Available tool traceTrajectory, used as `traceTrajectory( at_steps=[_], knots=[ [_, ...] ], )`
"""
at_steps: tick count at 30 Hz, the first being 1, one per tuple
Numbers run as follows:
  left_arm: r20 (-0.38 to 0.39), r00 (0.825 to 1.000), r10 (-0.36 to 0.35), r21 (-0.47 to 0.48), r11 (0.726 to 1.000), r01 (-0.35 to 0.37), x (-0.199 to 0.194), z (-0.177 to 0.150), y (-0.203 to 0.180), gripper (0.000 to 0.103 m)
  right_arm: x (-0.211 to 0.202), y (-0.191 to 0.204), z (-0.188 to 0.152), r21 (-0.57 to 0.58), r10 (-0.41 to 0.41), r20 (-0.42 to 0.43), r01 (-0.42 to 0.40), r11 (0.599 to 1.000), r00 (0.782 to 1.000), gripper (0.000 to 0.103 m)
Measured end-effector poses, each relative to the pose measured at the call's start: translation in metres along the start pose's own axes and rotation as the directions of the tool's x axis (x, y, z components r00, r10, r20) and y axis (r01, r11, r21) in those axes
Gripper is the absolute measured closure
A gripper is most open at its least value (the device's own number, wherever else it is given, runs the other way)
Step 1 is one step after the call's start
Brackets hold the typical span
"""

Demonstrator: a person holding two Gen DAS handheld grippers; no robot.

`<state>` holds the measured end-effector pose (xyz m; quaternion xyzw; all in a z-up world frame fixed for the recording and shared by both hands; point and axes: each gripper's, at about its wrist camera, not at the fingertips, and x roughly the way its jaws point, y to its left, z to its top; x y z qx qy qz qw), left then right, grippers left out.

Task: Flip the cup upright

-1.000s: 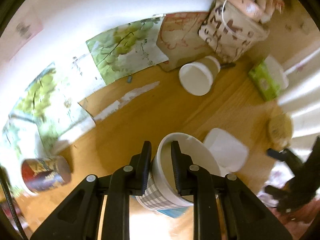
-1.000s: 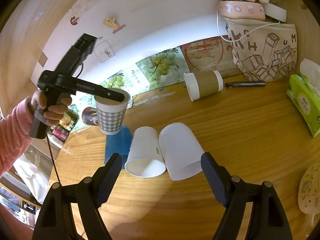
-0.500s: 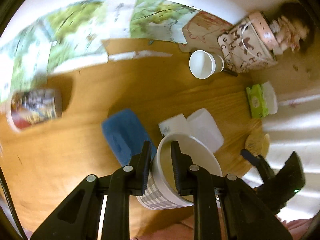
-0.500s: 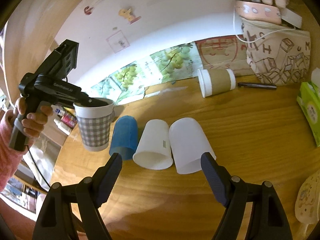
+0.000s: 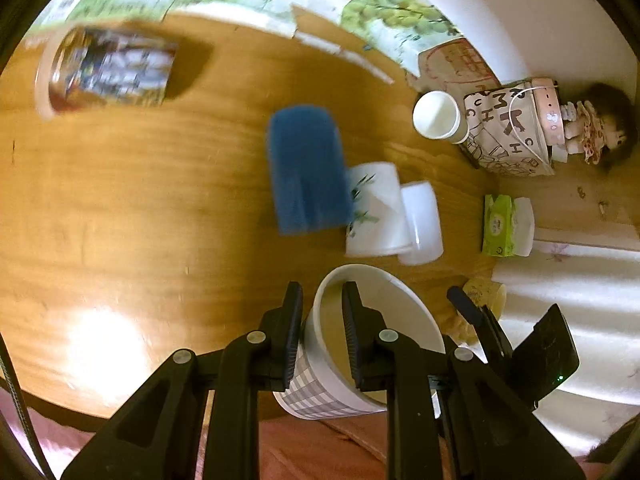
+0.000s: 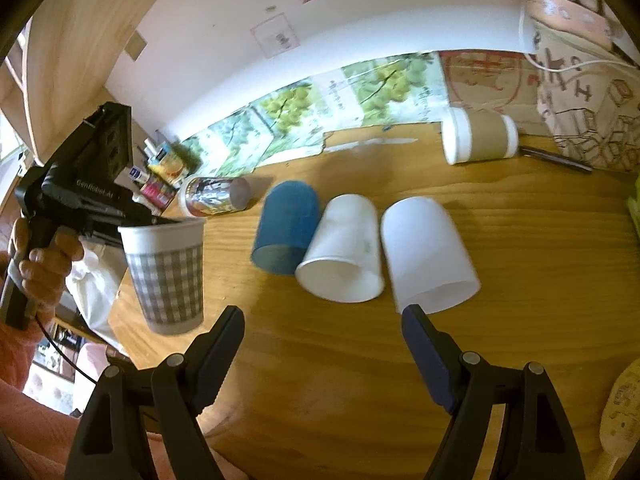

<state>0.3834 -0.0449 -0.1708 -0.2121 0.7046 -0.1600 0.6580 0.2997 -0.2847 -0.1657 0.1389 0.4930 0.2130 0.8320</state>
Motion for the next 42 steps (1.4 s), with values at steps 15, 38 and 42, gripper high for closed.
traceTrajectory(
  at_steps=[15, 38, 42],
  knots=[
    [-0.107, 0.994, -0.036, -0.074, 0.997, 0.029, 0.049, -0.041, 0.032, 0.081, 0.014, 0.028, -0.007, -0.088, 0.01, -0.111, -0.02, 0.996, 0.994, 0.021],
    [-0.11, 0.994, 0.022, -0.051, 0.998, -0.027, 0.08, -0.034, 0.05, 0.078, 0.032, 0.047, -0.024, -0.219, -0.07, -0.246, 0.015, 0.976, 0.967, 0.021],
    [-0.103, 0.994, 0.03, -0.053, 0.998, -0.035, 0.082, -0.03, 0.053, 0.074, 0.035, 0.049, -0.026, -0.231, -0.072, -0.265, 0.01, 0.973, 0.962, 0.021]
  ],
)
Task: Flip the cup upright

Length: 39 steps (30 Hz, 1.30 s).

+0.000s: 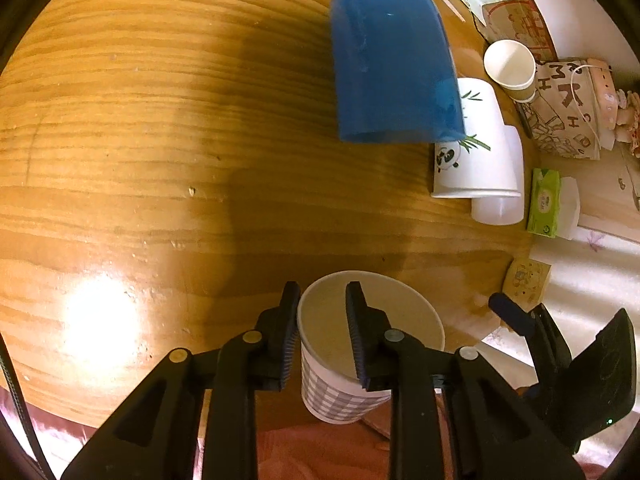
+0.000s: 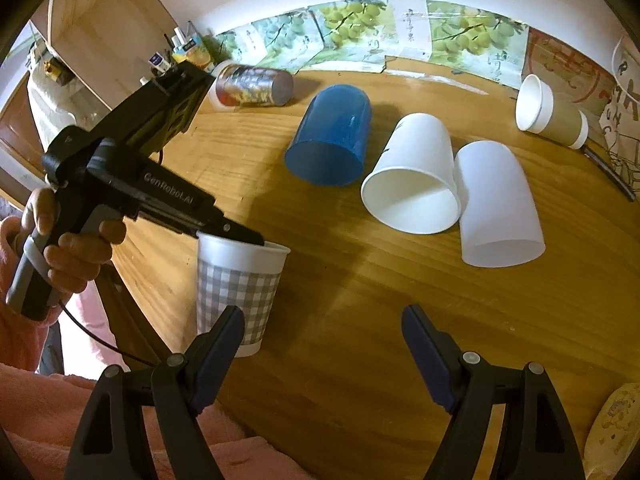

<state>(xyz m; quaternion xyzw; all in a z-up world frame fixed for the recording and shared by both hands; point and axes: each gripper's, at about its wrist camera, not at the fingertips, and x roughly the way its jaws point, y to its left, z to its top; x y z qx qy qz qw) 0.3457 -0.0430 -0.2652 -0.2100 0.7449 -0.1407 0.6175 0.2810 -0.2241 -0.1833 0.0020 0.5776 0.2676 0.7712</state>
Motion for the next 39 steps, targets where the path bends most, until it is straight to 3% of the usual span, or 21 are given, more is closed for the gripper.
traceTrajectory(
  at_steps=[3, 7, 12, 18, 22, 31, 39],
  knots=[
    [-0.003, 1.0, 0.02, 0.005, 1.0, -0.02, 0.004, 0.004, 0.0, 0.065, 0.002, 0.003, -0.001, -0.007, -0.001, -0.009, 0.001, 1.0, 1.0, 0.021],
    [-0.001, 1.0, 0.014, 0.019, 1.0, -0.014, 0.006, 0.006, -0.001, 0.063, 0.005, 0.005, 0.0, -0.005, -0.003, -0.024, 0.003, 1.0, 1.0, 0.021],
    [0.016, 1.0, 0.024, 0.043, 0.999, -0.024, 0.005, 0.008, -0.002, 0.046, 0.008, 0.01, 0.002, -0.009, -0.002, -0.033, 0.001, 1.0, 0.999, 0.021],
    [0.073, 0.994, 0.081, 0.078, 0.993, -0.087, -0.004, 0.009, -0.01, 0.042, 0.01, 0.017, 0.003, -0.024, 0.0, -0.036, 0.0, 1.0, 0.999, 0.021],
    [0.168, 0.98, 0.104, 0.088, 0.989, -0.12, -0.02, 0.006, -0.012, 0.034, 0.01, 0.022, 0.004, -0.032, 0.003, -0.028, -0.004, 0.999, 1.0, 0.021],
    [0.388, 0.912, 0.132, 0.031, 0.987, -0.156, -0.049, -0.012, -0.008, 0.029, 0.014, 0.026, 0.006, -0.037, -0.026, -0.012, 0.026, 0.999, 1.0, 0.021],
    [0.605, 0.779, 0.163, -0.024, 0.982, -0.187, -0.071, -0.047, -0.004, 0.029, 0.026, 0.027, 0.011, 0.005, -0.028, -0.024, 0.028, 1.0, 0.999, 0.021]
  ],
)
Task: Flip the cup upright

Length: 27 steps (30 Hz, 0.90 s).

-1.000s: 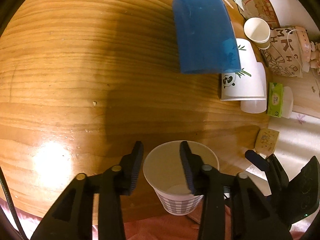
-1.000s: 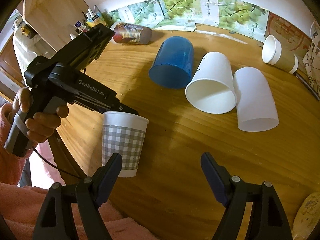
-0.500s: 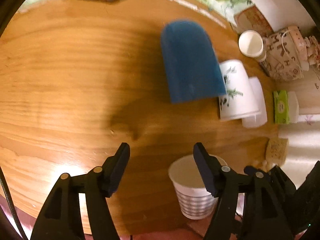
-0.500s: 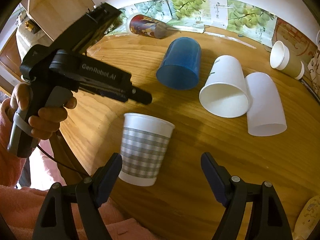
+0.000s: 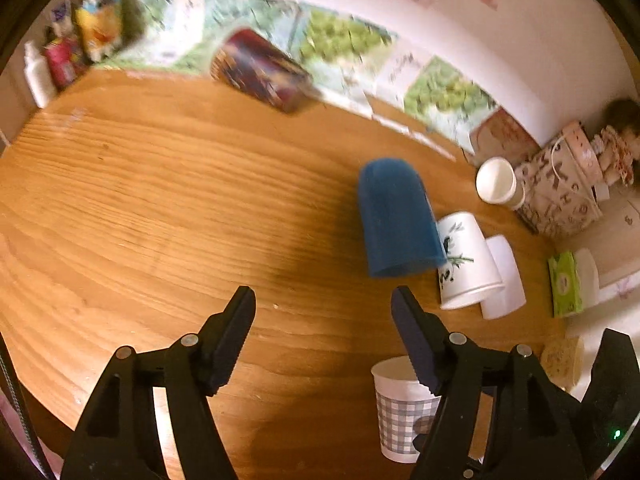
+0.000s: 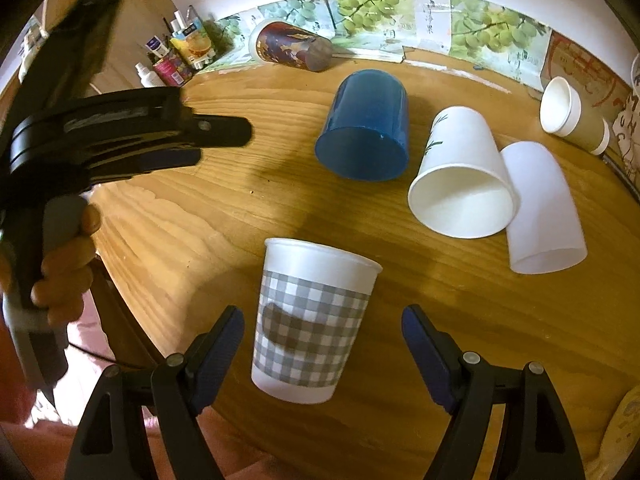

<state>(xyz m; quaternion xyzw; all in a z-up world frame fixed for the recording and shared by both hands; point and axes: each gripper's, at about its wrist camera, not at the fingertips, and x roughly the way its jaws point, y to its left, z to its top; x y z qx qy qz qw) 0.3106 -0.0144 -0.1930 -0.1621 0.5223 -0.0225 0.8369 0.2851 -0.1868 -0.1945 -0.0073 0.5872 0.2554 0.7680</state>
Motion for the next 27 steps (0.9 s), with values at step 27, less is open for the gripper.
traceTrajectory(
  at_steps=[27],
  knots=[
    [0.176, 0.984, -0.035, 0.209, 0.978, -0.003, -0.089, -0.045, 0.057, 0.029, 0.026, 0.041, -0.006, 0.264, -0.151, 0.119, 0.115, 0.958, 0.981, 0.021]
  ],
)
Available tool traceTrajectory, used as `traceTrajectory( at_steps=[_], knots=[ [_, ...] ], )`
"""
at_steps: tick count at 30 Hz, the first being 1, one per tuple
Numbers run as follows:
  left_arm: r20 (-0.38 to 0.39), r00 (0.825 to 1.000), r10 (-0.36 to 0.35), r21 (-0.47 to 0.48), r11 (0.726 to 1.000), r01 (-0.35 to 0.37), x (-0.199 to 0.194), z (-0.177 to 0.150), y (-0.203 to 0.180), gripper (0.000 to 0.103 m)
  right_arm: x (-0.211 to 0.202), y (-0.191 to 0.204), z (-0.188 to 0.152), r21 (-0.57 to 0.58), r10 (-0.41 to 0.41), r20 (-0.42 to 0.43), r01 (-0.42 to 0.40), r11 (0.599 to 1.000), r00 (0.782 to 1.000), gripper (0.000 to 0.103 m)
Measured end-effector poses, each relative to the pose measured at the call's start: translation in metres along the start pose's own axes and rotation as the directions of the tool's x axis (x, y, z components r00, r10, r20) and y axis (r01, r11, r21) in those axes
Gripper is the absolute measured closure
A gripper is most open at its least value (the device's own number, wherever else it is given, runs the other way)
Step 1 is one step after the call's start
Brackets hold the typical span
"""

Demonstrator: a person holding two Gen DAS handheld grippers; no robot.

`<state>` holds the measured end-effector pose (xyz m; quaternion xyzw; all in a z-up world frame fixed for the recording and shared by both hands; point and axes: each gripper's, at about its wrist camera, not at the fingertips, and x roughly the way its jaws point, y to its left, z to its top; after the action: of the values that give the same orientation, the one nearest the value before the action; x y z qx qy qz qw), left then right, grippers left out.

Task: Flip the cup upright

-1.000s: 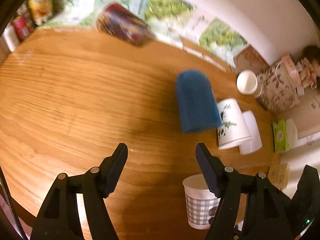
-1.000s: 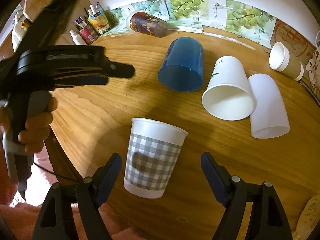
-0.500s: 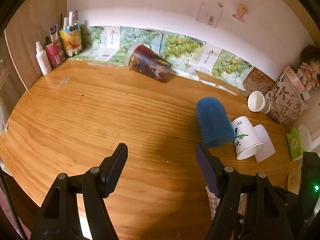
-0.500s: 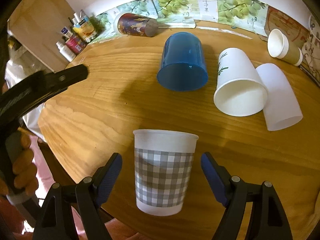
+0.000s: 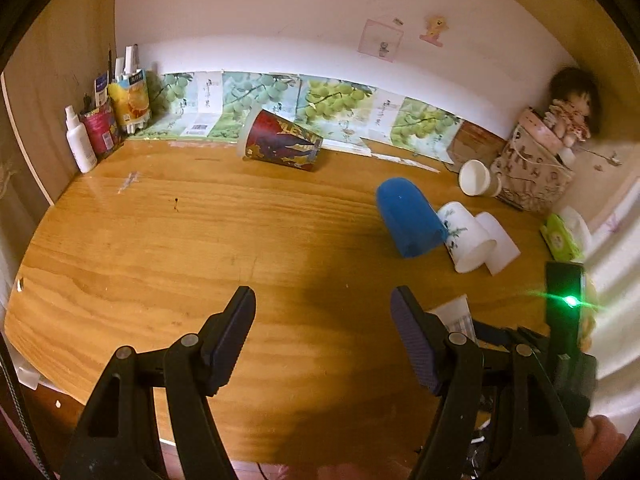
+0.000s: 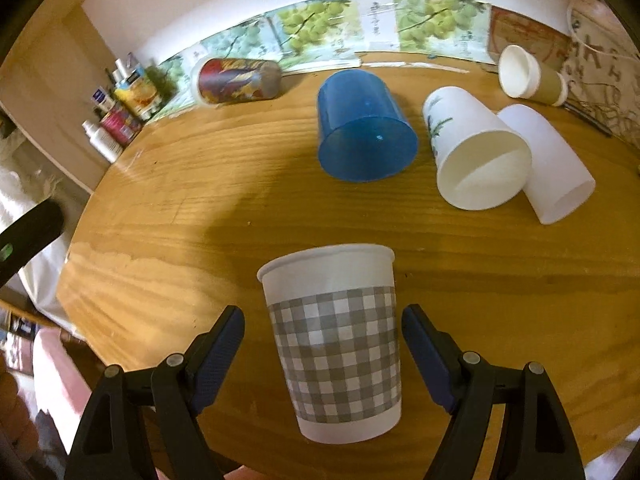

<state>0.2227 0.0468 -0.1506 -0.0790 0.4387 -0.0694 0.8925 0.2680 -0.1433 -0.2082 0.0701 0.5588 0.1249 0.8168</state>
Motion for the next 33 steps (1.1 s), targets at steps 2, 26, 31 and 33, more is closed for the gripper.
traceTrajectory(
  at_steps=[2, 26, 31, 33],
  knots=[
    [-0.009, 1.0, -0.024, 0.019, 1.0, 0.024, -0.004, -0.004, 0.003, 0.029, 0.001, 0.001, -0.004, 0.02, -0.022, 0.023, 0.021, 1.0, 0.999, 0.021],
    [-0.095, 0.995, -0.029, 0.144, 0.989, 0.042, -0.007, -0.035, 0.014, 0.029, 0.014, 0.012, -0.001, -0.076, -0.144, 0.123, 0.154, 0.985, 0.982, 0.031],
    [-0.119, 0.993, -0.024, 0.163, 0.986, 0.044, -0.002, -0.039, 0.011, 0.029, 0.013, 0.011, 0.002, -0.071, -0.152, 0.135, 0.163, 0.984, 0.979, 0.034],
    [-0.125, 0.992, -0.032, 0.167, 0.985, 0.053, -0.002, -0.04, 0.01, 0.029, 0.012, 0.011, 0.003, -0.068, -0.145, 0.137, 0.155, 0.986, 0.98, 0.034]
  ],
)
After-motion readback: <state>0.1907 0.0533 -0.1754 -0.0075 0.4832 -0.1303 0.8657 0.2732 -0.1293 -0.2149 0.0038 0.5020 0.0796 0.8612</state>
